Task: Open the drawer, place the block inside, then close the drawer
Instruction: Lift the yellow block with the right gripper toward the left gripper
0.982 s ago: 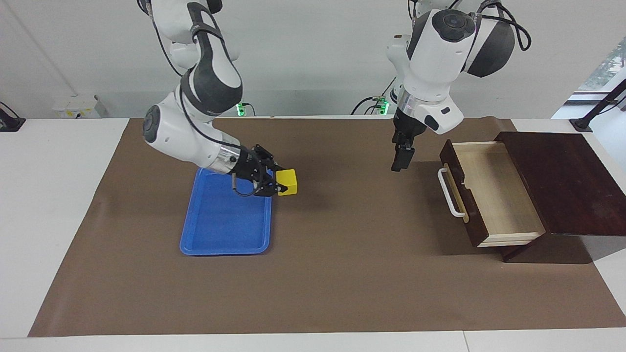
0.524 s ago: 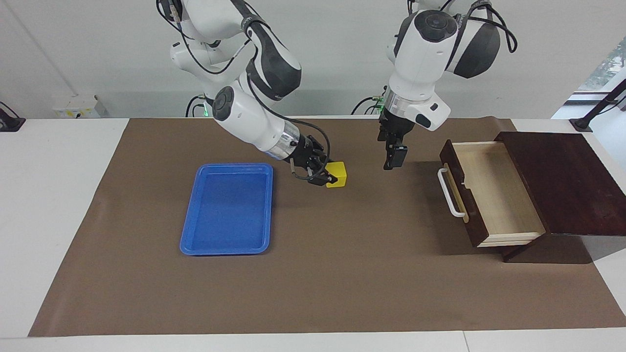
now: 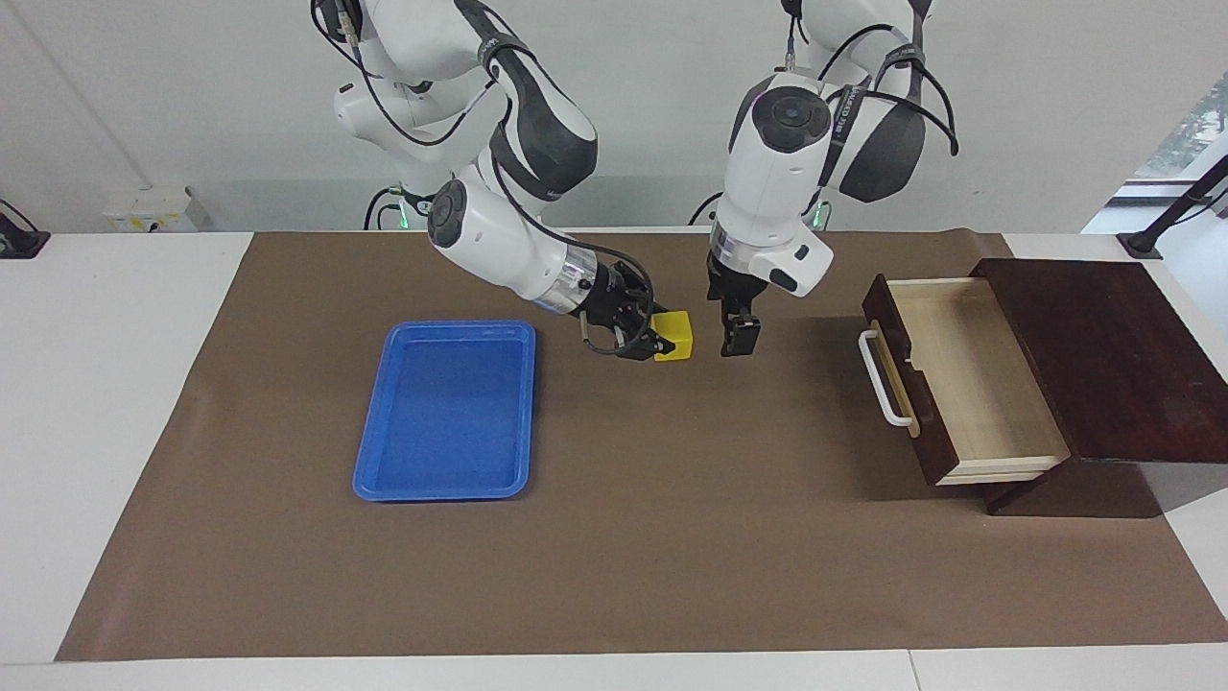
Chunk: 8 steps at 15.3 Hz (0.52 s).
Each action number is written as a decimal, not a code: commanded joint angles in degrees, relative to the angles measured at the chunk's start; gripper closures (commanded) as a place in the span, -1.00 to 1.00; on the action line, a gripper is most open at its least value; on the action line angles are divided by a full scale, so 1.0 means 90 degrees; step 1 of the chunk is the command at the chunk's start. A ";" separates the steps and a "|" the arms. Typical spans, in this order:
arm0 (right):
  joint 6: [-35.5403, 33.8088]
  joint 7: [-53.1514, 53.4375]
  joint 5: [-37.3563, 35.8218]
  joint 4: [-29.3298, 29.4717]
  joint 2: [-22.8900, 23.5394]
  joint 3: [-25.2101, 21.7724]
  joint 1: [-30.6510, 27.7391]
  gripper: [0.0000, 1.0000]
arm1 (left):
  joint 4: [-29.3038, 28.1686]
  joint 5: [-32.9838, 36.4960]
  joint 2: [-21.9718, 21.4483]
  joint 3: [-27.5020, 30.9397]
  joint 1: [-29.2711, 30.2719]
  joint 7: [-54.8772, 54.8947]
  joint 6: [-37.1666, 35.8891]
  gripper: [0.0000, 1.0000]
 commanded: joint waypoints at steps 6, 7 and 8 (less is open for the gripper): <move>0.0028 0.0114 0.0172 -0.0050 -0.0035 0.0012 0.0017 1.00 | 0.0259 0.0124 0.0166 0.0104 -0.0388 -0.0259 0.0007 -1.00; 0.0028 0.0114 0.0172 -0.0050 -0.0035 0.0012 0.0017 1.00 | 0.0249 0.0173 0.0166 0.0095 -0.0388 -0.0259 0.0007 -1.00; 0.0028 0.0114 0.0172 -0.0050 -0.0035 0.0012 0.0007 1.00 | 0.0240 0.0183 0.0166 0.0095 -0.0408 -0.0259 0.0007 -1.00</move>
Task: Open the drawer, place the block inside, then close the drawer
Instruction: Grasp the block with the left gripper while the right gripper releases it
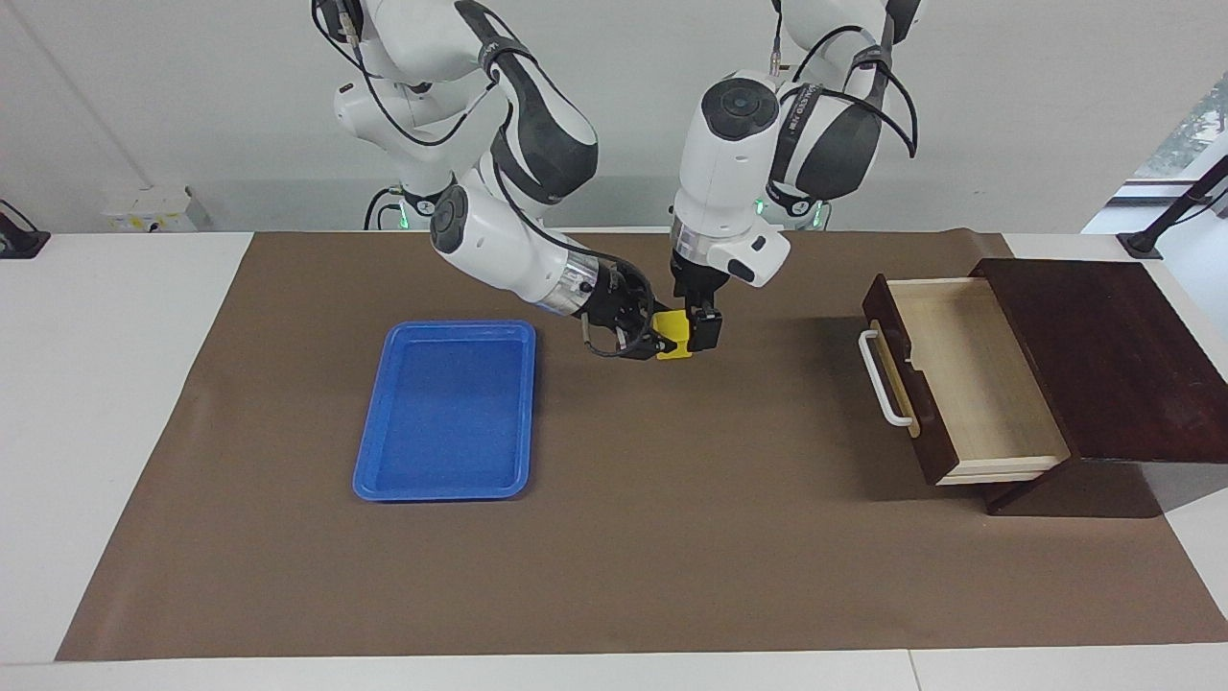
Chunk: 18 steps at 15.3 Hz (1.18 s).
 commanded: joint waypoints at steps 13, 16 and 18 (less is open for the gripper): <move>-0.0030 0.0096 0.0179 -0.0009 -0.0025 -0.0007 -0.0048 1.00 | -0.0024 0.0271 0.0113 0.0080 -0.0181 -0.0089 0.0253 -0.86; -0.0040 0.0096 0.0179 0.0000 -0.0025 -0.0007 -0.0048 1.00 | -0.0142 0.0310 0.0093 0.0080 -0.0171 -0.0089 0.0321 -0.80; -0.0040 0.0096 0.0179 0.0000 -0.0025 -0.0007 -0.0048 1.00 | -0.0142 0.0310 0.0093 0.0080 -0.0171 -0.0089 0.0331 -0.51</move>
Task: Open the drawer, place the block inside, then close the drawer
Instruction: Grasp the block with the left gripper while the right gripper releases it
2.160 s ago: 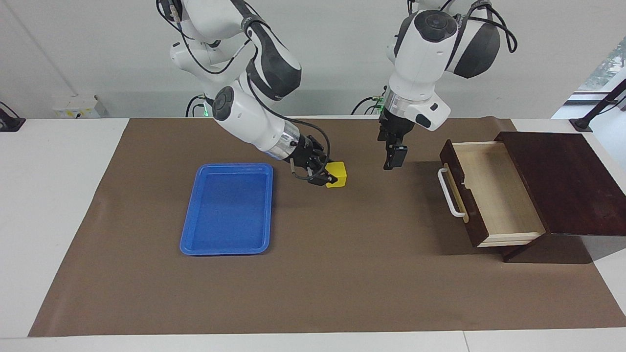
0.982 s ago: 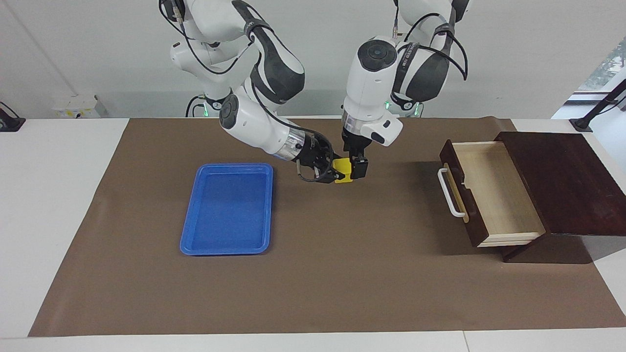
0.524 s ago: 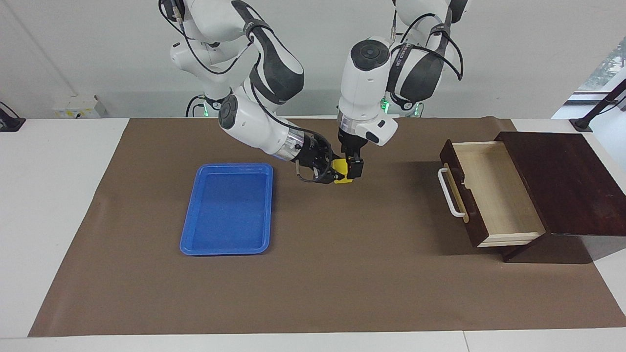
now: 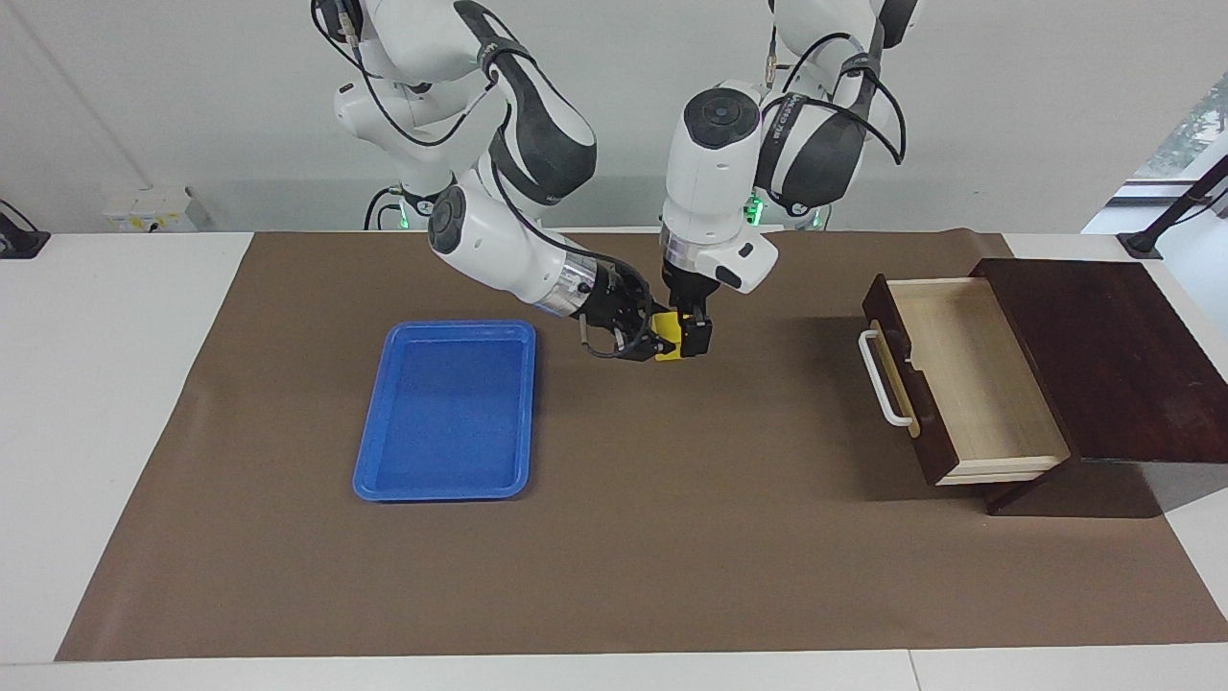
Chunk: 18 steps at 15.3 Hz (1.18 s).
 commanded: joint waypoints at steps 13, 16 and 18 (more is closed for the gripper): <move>-0.0011 0.0298 0.0179 0.0020 -0.0035 0.0011 -0.0013 -0.84 | -0.0042 -0.0070 -0.0023 0.0068 -0.0019 -0.0082 0.0212 1.00; -0.0041 0.0358 0.0179 0.0029 -0.0035 0.0011 -0.0051 -1.00 | -0.0042 -0.0051 -0.0023 0.0078 -0.0019 -0.0082 0.0212 1.00; -0.0050 0.0367 0.0189 0.0039 -0.0035 0.0011 -0.0071 -1.00 | -0.0032 -0.0041 -0.0023 0.0078 -0.0019 -0.0082 0.0212 1.00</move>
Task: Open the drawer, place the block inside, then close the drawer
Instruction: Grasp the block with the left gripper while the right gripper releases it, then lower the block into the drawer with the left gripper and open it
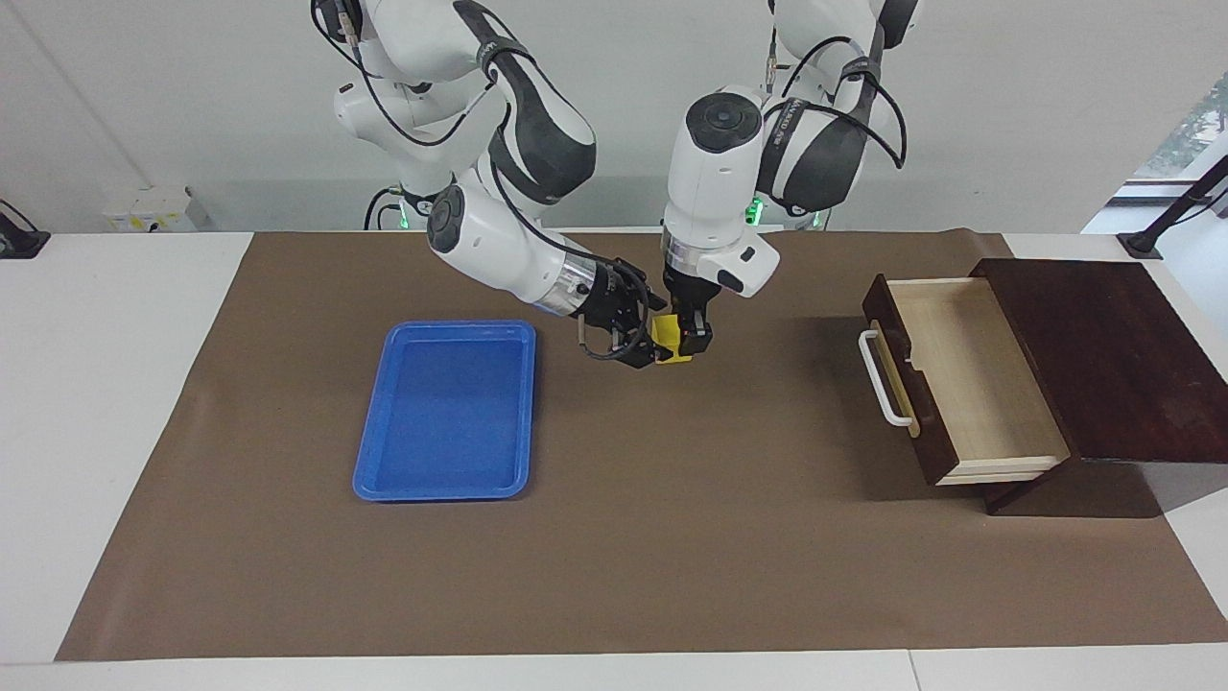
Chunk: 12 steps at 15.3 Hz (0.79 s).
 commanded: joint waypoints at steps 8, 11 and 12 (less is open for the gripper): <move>-0.1462 -0.0491 -0.1104 0.0468 -0.0377 -0.0110 -0.1532 -1.00 | 0.0317 0.0242 -0.0014 0.0079 0.0292 0.1052 -0.0807 1.00; -0.2264 -0.2343 -0.2354 0.0655 -0.0581 -0.0120 -0.1992 -1.00 | 0.0532 0.0251 -0.0121 0.0118 0.0897 0.1892 -0.1179 1.00; -0.2489 -0.3163 -0.2745 0.0655 -0.0688 -0.0120 -0.2090 -1.00 | 0.0543 0.0242 -0.0208 0.0109 0.1209 0.2311 -0.1325 1.00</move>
